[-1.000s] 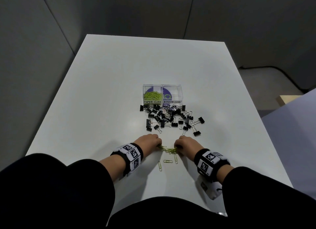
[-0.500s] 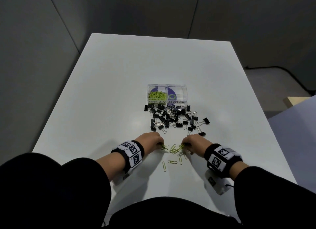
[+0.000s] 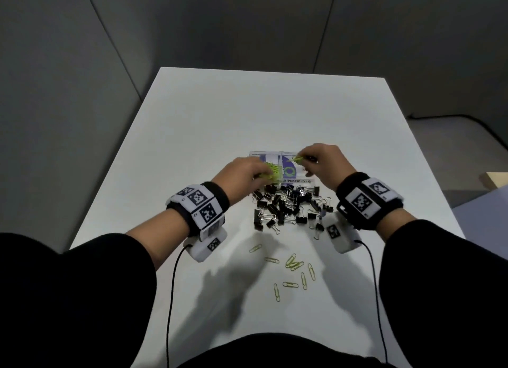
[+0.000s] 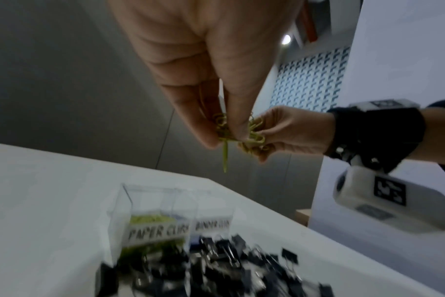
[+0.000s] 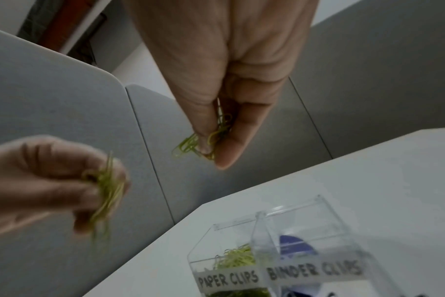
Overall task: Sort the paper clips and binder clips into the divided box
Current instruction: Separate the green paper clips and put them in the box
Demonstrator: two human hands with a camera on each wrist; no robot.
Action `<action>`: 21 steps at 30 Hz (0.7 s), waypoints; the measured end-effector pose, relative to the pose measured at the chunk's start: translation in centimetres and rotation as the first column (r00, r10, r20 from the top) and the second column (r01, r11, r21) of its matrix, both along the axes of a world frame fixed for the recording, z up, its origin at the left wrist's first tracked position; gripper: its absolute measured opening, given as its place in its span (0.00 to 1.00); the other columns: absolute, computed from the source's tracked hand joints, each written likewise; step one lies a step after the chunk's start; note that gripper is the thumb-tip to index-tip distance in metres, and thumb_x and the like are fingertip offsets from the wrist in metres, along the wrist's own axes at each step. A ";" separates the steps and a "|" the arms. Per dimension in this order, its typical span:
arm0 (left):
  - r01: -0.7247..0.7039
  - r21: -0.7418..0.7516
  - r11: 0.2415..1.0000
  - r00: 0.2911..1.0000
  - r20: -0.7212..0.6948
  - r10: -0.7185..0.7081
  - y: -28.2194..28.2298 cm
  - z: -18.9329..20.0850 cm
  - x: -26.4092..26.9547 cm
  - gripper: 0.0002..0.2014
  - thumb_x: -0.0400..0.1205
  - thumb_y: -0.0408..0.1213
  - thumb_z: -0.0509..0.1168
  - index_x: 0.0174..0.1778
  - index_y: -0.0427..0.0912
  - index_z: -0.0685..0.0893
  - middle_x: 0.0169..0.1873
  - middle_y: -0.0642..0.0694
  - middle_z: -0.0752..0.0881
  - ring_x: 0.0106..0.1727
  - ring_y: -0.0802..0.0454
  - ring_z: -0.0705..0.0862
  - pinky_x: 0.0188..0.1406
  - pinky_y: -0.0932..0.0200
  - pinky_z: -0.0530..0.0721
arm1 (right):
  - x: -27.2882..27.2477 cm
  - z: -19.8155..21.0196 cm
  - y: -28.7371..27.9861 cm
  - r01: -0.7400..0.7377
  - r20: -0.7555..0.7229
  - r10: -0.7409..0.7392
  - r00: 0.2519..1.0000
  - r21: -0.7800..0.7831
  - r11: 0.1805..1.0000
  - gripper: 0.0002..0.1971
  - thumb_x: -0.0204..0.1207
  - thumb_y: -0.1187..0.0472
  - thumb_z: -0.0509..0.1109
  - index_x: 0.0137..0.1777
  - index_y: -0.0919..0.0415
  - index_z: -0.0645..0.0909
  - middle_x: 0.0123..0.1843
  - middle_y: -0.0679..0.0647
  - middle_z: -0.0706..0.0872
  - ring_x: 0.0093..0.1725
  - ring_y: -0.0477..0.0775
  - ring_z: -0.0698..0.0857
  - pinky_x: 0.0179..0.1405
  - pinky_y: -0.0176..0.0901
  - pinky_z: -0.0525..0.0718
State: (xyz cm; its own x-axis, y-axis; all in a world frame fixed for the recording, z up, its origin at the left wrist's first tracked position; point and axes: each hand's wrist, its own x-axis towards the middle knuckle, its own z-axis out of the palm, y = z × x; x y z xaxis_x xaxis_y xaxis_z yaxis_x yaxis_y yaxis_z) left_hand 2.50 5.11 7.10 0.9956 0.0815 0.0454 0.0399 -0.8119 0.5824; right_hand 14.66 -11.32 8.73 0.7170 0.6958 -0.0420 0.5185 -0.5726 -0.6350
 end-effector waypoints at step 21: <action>0.006 0.230 0.973 0.967 -0.249 0.053 2.7 -5.3 9.4 0.14 0.85 0.36 0.57 0.62 0.39 0.83 0.59 0.39 0.81 0.59 0.39 0.81 0.57 0.50 0.78 | -0.5 -6.5 0.2 -0.202 0.027 0.215 0.976 -0.245 0.948 0.11 0.80 0.60 0.64 0.56 0.62 0.84 0.53 0.57 0.86 0.52 0.56 0.84 0.50 0.40 0.79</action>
State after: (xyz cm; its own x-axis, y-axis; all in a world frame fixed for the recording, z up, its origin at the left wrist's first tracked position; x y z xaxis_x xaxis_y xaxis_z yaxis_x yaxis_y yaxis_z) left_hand 11.89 7.78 1.78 0.9748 0.1218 -0.1869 0.1821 -0.9183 0.3515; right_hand 14.16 -11.08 2.18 0.5625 0.8043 -0.1916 0.6716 -0.5797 -0.4615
